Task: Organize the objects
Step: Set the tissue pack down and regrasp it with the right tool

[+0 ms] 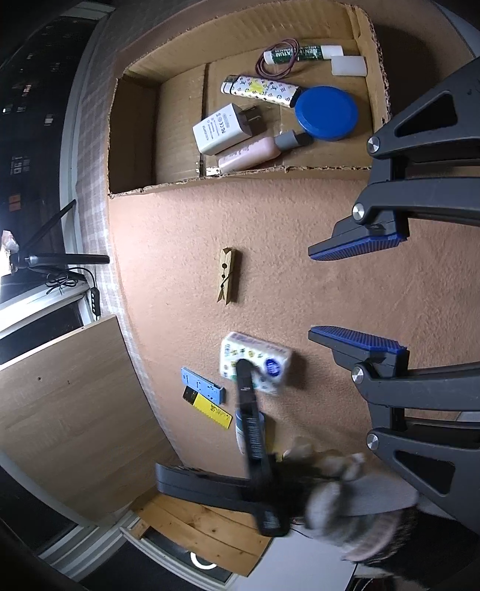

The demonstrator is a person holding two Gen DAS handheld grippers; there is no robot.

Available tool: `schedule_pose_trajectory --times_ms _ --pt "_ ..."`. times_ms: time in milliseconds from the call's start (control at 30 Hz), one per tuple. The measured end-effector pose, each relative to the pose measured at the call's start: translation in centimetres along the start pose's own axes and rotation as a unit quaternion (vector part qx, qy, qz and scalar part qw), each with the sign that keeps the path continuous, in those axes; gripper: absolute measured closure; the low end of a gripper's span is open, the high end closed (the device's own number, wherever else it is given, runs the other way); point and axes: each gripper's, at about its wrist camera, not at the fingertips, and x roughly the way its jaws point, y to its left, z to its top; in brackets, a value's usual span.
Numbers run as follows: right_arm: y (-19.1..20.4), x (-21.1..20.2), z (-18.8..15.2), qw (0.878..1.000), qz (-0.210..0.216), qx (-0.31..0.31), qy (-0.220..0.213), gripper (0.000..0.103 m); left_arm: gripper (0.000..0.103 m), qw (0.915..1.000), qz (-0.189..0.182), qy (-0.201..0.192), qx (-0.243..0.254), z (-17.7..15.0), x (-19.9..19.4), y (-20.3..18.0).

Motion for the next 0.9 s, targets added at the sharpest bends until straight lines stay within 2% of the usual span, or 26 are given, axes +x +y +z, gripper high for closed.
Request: schedule_pose_trajectory --times_ms 200,233,300,333,367,433,567,700,900 --pt "0.3 1.3 0.3 1.000 0.013 -0.002 0.010 0.069 0.063 1.0000 -0.005 -0.007 0.004 -3.5 -0.9 -1.4" --pt "0.4 1.6 0.5 1.000 0.015 -0.004 0.013 0.069 0.061 0.9999 -0.002 -0.007 0.008 -3.8 -1.0 -1.5" --pt "0.8 2.2 0.8 1.000 0.021 -0.009 0.018 0.069 0.048 0.9996 0.008 -0.012 0.023 -4.5 -1.7 -1.8" --pt "0.9 2.5 0.9 0.999 0.024 -0.008 0.020 0.065 0.046 0.9994 0.013 -0.015 0.029 -4.8 -2.0 -1.8" --pt "1.0 2.9 1.1 0.999 0.028 -0.003 0.024 0.056 0.044 0.9990 0.017 -0.018 0.038 -5.1 -2.3 -1.9" --pt "1.1 3.5 1.4 0.999 0.038 0.006 0.027 0.048 0.043 0.9986 0.019 -0.017 0.045 -5.3 -2.4 -1.9" --pt "1.8 5.1 1.8 0.997 0.057 0.009 0.043 0.048 0.035 0.9983 0.014 -0.011 0.055 -5.8 -2.6 -1.7" --pt "2.6 6.4 2.3 0.996 0.064 0.002 0.054 0.048 0.032 0.9977 0.015 -0.006 0.066 -5.8 -2.5 -1.8" --pt "3.4 8.3 2.8 0.994 0.079 0.001 0.073 0.048 0.031 0.9982 -0.002 -0.003 0.061 -5.5 -2.0 -1.9"
